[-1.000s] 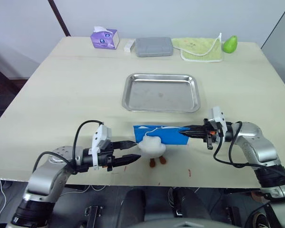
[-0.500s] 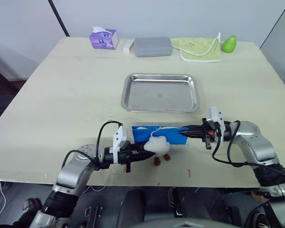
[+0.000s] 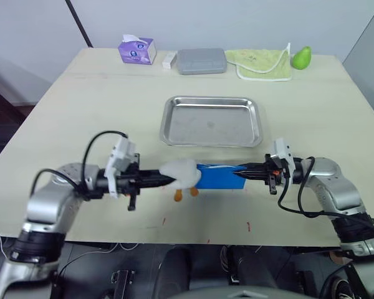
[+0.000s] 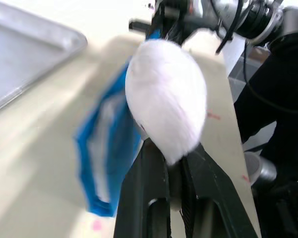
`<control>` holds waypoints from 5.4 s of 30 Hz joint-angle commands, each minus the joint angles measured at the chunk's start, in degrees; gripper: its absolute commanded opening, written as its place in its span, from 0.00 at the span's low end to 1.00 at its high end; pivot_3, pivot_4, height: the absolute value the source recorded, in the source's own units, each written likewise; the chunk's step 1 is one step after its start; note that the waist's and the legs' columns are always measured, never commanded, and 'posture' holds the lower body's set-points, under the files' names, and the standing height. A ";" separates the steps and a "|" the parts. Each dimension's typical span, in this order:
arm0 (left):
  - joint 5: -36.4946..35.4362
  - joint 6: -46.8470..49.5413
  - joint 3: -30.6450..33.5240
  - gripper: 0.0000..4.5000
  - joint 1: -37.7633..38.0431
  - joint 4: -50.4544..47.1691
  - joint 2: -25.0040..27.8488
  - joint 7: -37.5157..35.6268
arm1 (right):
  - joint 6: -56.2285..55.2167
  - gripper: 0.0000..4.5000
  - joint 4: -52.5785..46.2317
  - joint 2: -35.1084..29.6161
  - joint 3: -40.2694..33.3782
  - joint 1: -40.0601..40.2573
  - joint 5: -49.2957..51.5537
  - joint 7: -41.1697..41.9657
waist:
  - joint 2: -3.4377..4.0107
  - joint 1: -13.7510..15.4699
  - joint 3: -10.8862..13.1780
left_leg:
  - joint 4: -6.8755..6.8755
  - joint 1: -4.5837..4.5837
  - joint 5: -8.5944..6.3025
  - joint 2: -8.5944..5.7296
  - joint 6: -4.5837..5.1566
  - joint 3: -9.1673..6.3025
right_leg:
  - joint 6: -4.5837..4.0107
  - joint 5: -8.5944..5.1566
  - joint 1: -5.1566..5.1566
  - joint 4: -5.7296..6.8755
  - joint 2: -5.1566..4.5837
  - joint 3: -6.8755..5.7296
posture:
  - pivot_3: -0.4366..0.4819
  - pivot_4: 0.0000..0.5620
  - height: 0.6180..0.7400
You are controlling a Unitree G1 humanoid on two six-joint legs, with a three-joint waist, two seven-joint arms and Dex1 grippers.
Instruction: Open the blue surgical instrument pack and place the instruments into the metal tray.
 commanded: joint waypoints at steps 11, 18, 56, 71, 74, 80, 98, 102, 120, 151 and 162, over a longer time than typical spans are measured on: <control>7.73 -5.28 0.96 0.01 -2.95 12.98 9.19 -7.43 | -0.56 0.00 0.34 -1.70 -2.17 0.24 1.37 1.65 | 0.01 0.11 0.01 | 0.00 -0.04 0.00 0.00 0.00 0.07 | 0.00 0.00 -0.06 0.00 -0.02 0.03 | 0.48 0.27 1.00; 13.29 -11.92 -0.83 0.01 -1.71 15.42 8.87 -8.26 | 2.64 0.00 -1.89 -0.75 -4.94 0.03 6.90 1.45 | 0.01 0.16 0.01 | 0.00 -0.06 0.00 0.00 0.00 0.10 | 0.00 0.00 -0.09 0.01 -0.05 0.03 | 0.48 0.27 1.00; 27.05 -34.81 -3.57 0.01 -12.94 27.86 5.40 -0.85 | 3.83 0.00 -2.71 0.65 -5.80 1.07 8.15 -0.37 | -0.01 0.08 0.02 | 0.02 -0.11 0.00 0.00 0.00 0.09 | 0.01 0.01 -0.12 0.03 -0.02 0.03 | 0.48 0.27 1.00; 31.10 -29.91 -8.95 0.01 -11.84 25.81 11.03 -8.24 | -0.24 0.00 0.51 2.14 -4.26 1.11 3.65 -1.12 | 0.00 -0.01 0.02 | 0.01 -0.08 0.00 0.02 0.00 0.15 | 0.01 0.01 -0.13 0.05 -0.01 0.08 | 0.48 0.27 1.00; 31.57 -30.99 -9.34 0.01 -12.40 27.19 10.50 -7.97 | -0.60 0.00 0.64 2.31 -4.04 1.23 3.41 -0.93 | 0.00 0.00 0.02 | 0.01 -0.08 0.00 0.02 0.00 0.15 | 0.00 0.01 -0.13 0.05 -0.01 0.08 | 0.48 0.27 1.00; 25.84 -29.23 -5.45 0.46 -11.13 28.80 8.50 -8.11 | -1.10 0.00 0.03 2.72 -3.60 1.61 3.11 -0.90 | 0.00 -0.01 0.01 | 0.01 -0.07 0.00 0.02 0.00 0.17 | 0.01 0.01 -0.13 0.06 -0.01 0.10 | 0.48 0.27 1.00; 3.02 -4.96 7.77 0.70 -5.99 17.37 10.54 -11.68 | -2.51 0.00 -0.40 1.98 -4.14 1.98 3.02 0.19 | -0.01 0.00 0.02 | 0.02 -0.07 0.00 0.03 0.00 0.17 | 0.01 0.00 -0.14 0.07 -0.02 0.08 | 0.48 0.27 1.00; 3.69 -6.20 7.09 1.00 -5.66 14.34 7.30 -8.98 | -2.53 0.00 -0.56 1.79 -4.34 1.98 3.30 0.16 | -0.01 0.09 0.01 | 0.02 -0.07 0.00 0.02 0.00 0.16 | 0.01 0.01 -0.13 0.07 -0.04 0.08 | 0.48 0.27 1.00; 13.13 -16.97 -4.06 0.75 -15.61 23.74 -4.06 -9.59 | -0.54 0.00 -1.40 0.76 -3.32 1.03 3.74 1.57 | -0.01 0.09 0.01 | 0.04 -0.07 0.00 0.00 0.00 0.12 | 0.01 0.02 -0.10 0.06 0.01 0.10 | 0.48 0.27 1.00; 17.99 -24.60 -10.54 0.01 -19.99 26.95 -14.06 -12.14 | 0.71 0.00 -1.06 1.80 -1.75 -0.79 2.67 1.22 | -0.01 0.03 0.01 | 0.06 -0.08 0.01 -0.01 0.00 0.08 | 0.02 0.02 -0.09 0.07 0.04 0.12 | 0.48 0.27 1.00; 17.90 -23.53 -10.45 0.01 -19.18 25.29 -13.96 -11.48 | 0.77 0.00 -0.39 1.82 -1.89 -1.30 2.50 1.30 | -0.01 0.03 0.01 | 0.06 -0.08 0.01 -0.01 0.00 0.08 | 0.02 0.02 -0.09 0.07 0.04 0.12 | 0.48 0.27 1.00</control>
